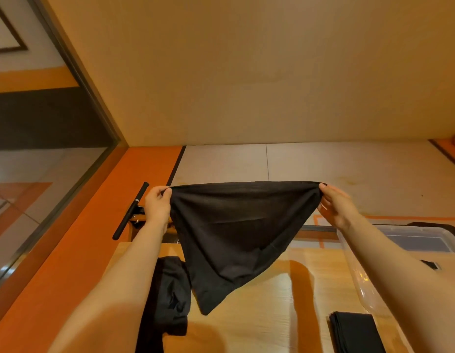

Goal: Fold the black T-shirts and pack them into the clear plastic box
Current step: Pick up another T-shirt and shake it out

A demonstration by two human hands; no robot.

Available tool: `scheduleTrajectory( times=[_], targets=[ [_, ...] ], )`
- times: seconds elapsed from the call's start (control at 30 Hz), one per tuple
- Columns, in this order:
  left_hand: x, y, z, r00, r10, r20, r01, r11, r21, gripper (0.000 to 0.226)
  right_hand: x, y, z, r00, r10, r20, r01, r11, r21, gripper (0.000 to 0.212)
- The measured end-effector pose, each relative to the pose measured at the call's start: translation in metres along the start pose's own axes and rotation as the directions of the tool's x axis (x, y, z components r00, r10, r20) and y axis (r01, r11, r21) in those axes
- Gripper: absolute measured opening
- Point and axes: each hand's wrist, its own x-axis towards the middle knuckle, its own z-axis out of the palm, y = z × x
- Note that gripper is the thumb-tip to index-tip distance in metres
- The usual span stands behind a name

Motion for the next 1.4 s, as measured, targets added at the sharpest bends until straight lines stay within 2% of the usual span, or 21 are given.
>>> scheduleTrajectory(
  times=[0.13,0.23,0.37,0.53,0.7,0.93,1.23,1.4],
  targets=[
    [0.009,0.043,0.014,0.998,0.058,-0.029,-0.06,0.996,-0.061,0.018,0.001,-0.043,0.012,0.996,-0.089,0.022,0.088,0.995,0.037,0.015],
    [0.02,0.073,0.019,0.995,0.091,-0.029,-0.094,0.988,-0.12,0.018,0.0,-0.073,0.021,0.987,-0.156,0.033,0.154,0.986,0.058,0.027],
    [0.029,0.104,0.019,0.996,0.085,-0.026,-0.089,0.966,-0.244,0.018,-0.006,-0.103,0.029,0.976,-0.215,0.041,0.21,0.974,0.09,0.015],
    [0.018,0.111,0.012,0.999,0.032,0.01,-0.026,0.922,-0.386,0.012,-0.019,-0.11,0.024,0.964,-0.265,0.023,0.259,0.956,0.136,0.016],
    [0.012,0.085,-0.004,0.999,0.023,0.041,-0.007,0.93,-0.368,0.022,-0.038,-0.094,0.007,0.955,-0.295,-0.026,0.296,0.949,0.111,0.014],
    [0.011,0.085,-0.015,0.994,0.059,0.09,-0.026,0.942,-0.335,0.006,-0.05,-0.084,0.002,0.948,-0.316,-0.042,0.317,0.948,0.037,0.014],
    [0.034,0.091,-0.006,0.995,0.035,0.096,-0.002,0.946,-0.324,0.007,-0.026,-0.085,0.018,0.947,-0.317,-0.06,0.315,0.948,-0.042,0.014],
    [0.034,0.091,-0.005,0.997,0.025,0.078,0.004,0.936,-0.352,0.005,-0.02,-0.089,0.016,0.921,-0.389,-0.034,0.376,0.907,-0.19,0.029]
  ],
)
